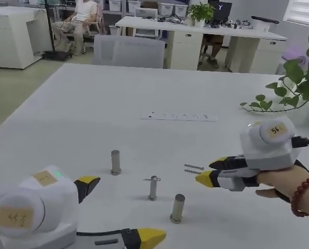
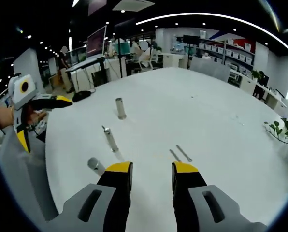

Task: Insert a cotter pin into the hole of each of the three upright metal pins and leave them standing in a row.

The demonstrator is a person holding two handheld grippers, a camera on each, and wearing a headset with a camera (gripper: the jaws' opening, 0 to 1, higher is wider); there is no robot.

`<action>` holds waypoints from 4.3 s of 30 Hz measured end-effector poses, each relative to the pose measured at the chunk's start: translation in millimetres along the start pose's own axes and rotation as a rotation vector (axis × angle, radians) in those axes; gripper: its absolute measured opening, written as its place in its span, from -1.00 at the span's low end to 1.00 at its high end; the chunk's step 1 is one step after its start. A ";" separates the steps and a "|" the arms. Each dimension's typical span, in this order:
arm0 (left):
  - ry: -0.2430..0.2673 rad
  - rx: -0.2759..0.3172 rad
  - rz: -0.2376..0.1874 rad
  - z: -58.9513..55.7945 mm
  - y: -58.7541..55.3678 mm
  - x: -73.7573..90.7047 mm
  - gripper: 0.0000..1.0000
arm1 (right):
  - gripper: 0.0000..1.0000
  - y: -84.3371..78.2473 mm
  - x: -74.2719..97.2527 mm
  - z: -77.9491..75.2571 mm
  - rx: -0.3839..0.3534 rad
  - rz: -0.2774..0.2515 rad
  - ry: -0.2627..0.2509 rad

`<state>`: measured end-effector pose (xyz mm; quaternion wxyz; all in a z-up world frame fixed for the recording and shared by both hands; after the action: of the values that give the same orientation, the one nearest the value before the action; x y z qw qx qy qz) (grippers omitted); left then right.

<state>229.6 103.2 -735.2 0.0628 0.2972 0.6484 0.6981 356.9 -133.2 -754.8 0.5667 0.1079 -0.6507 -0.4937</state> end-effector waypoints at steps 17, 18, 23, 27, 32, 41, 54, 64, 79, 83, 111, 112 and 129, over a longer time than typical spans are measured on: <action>-0.001 -0.002 0.001 1.1 -2.0 -4.2 0.84 | -0.64 -4.4 -30.8 -35.3 0.145 0.231 0.016; -0.001 -0.001 0.001 1.2 -2.2 -4.1 0.84 | -0.65 -5.2 -32.6 -37.5 0.149 0.239 0.021; -0.008 -0.005 0.005 0.3 -3.2 -4.4 0.82 | -0.68 -9.7 -40.1 -45.5 0.150 0.257 0.032; -0.013 -0.002 0.004 0.2 -3.2 -4.4 0.79 | -0.69 -11.1 -44.7 -48.6 0.155 0.268 0.042; -0.012 0.004 0.003 0.7 -3.4 -3.9 0.77 | -0.71 -9.1 -49.3 -55.0 0.168 0.276 0.042; 0.000 0.007 0.004 5.6 -4.0 -3.5 0.75 | -0.76 -7.2 -53.6 -58.3 0.193 0.314 0.068; 0.002 0.003 0.008 7.2 -4.8 -3.7 0.72 | -0.88 -3.7 -59.9 -58.3 0.252 0.421 0.137; 0.001 -0.002 0.019 7.1 -6.2 -3.7 0.70 | -0.91 -0.3 -62.0 -60.2 0.275 0.507 0.160; -0.018 -0.015 0.036 5.0 -1.2 -7.0 0.57 | -0.94 3.9 -53.4 -62.2 0.339 0.490 0.132; -0.027 -0.016 0.036 4.8 3.0 -9.6 0.53 | -0.94 10.3 -49.2 -59.1 0.362 0.461 0.124; -0.072 0.118 0.008 11.2 34.2 -30.4 -0.06 | -0.94 65.5 -16.9 36.4 0.608 0.207 0.188; -0.076 0.125 0.008 10.8 34.8 -31.1 -0.08 | -0.94 66.4 -16.5 39.3 0.615 0.201 0.191; -0.119 0.252 0.056 9.3 38.1 -40.1 -0.44 | -0.94 68.7 -16.6 91.4 0.740 0.165 0.257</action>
<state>278.3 86.5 -712.8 0.0438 0.3614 0.7177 0.5936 314.1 -40.4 -700.9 0.6042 0.3129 -0.7149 -0.1613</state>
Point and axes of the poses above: the centre of the closed fingertips' face, and the gripper's own axes: x roughly backward along the fingers, z roughly to its left, y roughly out of its top, the point moved 7 cm from there along x, roughly backward along the fingers, and after that the axes turned 13 degrees about y, right-handed, at the moved point
